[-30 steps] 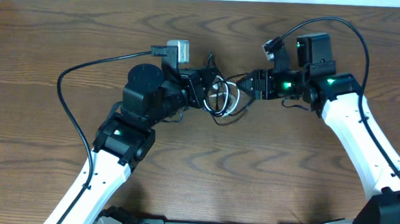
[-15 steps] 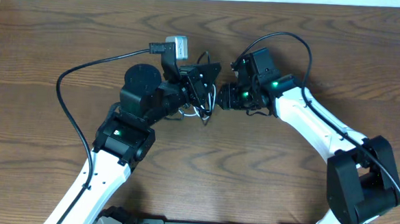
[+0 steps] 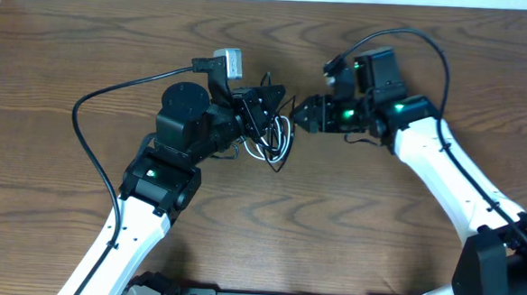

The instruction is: Untangle cables

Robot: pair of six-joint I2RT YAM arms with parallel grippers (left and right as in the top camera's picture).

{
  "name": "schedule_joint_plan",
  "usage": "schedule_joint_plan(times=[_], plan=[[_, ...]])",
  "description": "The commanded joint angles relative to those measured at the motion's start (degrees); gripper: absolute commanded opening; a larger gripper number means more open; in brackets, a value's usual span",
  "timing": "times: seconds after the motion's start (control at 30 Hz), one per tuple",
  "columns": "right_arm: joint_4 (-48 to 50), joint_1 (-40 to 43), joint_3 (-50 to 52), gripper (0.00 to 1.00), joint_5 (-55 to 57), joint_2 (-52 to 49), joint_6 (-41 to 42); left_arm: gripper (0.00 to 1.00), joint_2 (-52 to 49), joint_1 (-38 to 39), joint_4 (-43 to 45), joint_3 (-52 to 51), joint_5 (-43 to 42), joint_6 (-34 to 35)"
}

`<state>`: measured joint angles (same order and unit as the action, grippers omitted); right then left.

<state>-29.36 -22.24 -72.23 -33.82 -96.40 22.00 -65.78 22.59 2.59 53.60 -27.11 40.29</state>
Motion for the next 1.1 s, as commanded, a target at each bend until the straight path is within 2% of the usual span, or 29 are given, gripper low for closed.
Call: schedule_joint_plan(times=[0.0, 0.13, 0.33, 0.5, 0.63, 0.7, 0.93, 1.07], plan=[[0.24, -3.82, -0.09, 0.62, 4.07, -2.03, 3.43, 0.07, 1.05, -0.2, 0.33, 1.14, -0.28, -0.13], [0.87, -6.95, -0.09, 0.6, 6.73, -5.35, 7.61, 0.08, 1.05, -0.2, 0.55, 1.14, -0.28, -0.11], [-4.7, -7.15, -0.09, 0.56, 23.21, -11.19, 14.43, 0.07, 1.18, -1.22, 6.58, 1.29, -0.15, 2.71], [-11.39, -1.79, -0.09, 0.53, 28.37, -12.37, 14.08, 0.08, 2.75, -6.54, 6.54, 1.51, -2.47, 3.69], [-13.6, 2.86, 0.02, 0.53, 30.47, -12.37, 10.8, 0.07, 5.75, -12.15, 6.54, 1.51, -5.03, 4.66], [-14.27, 5.25, 0.2, 0.47, 30.25, -12.37, 9.05, 0.07, 7.63, -14.99, 6.1, 1.51, -7.1, 4.63], [-13.68, 6.56, 0.24, 0.2, 24.76, -12.37, 4.7, 0.07, 8.11, -17.0, -12.61, 1.49, -8.35, 0.02], [-13.11, 6.56, 0.24, 0.17, 23.47, -12.37, 4.04, 0.07, 4.26, -16.28, -18.4, 1.49, -9.79, -3.67]])
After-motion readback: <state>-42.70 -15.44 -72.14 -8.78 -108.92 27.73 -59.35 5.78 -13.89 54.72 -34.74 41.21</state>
